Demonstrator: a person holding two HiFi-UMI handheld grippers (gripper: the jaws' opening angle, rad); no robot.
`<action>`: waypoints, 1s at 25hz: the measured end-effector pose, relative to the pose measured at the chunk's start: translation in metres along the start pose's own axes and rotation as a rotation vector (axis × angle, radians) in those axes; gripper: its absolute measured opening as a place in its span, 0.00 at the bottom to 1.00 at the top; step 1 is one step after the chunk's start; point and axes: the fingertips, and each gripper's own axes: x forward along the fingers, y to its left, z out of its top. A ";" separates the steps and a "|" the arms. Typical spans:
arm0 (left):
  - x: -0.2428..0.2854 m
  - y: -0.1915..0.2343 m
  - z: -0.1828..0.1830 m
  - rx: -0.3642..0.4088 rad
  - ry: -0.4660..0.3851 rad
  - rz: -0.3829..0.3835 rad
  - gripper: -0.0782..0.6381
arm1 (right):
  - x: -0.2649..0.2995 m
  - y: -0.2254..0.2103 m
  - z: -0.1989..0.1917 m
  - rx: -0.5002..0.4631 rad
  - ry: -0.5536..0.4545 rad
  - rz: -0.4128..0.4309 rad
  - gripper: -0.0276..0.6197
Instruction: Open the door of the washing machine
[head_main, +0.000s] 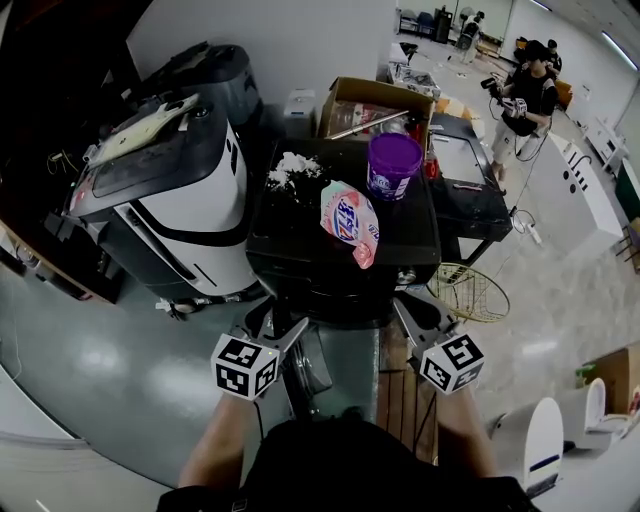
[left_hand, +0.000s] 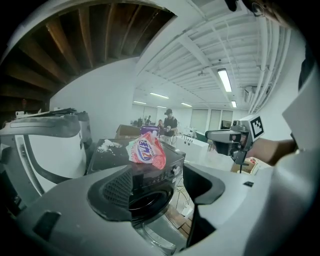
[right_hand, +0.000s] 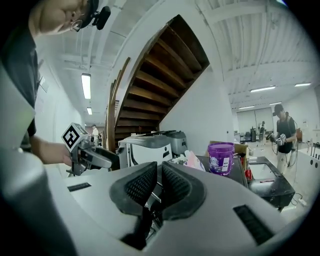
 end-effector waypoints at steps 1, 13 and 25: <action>0.000 0.000 0.004 -0.002 -0.010 -0.005 0.57 | -0.001 0.000 0.004 -0.007 -0.009 -0.003 0.11; -0.010 -0.005 0.081 0.025 -0.217 -0.006 0.38 | -0.024 -0.013 0.045 -0.051 -0.110 -0.103 0.07; -0.035 0.016 0.085 0.044 -0.265 0.062 0.15 | -0.026 -0.003 0.060 -0.096 -0.158 -0.162 0.07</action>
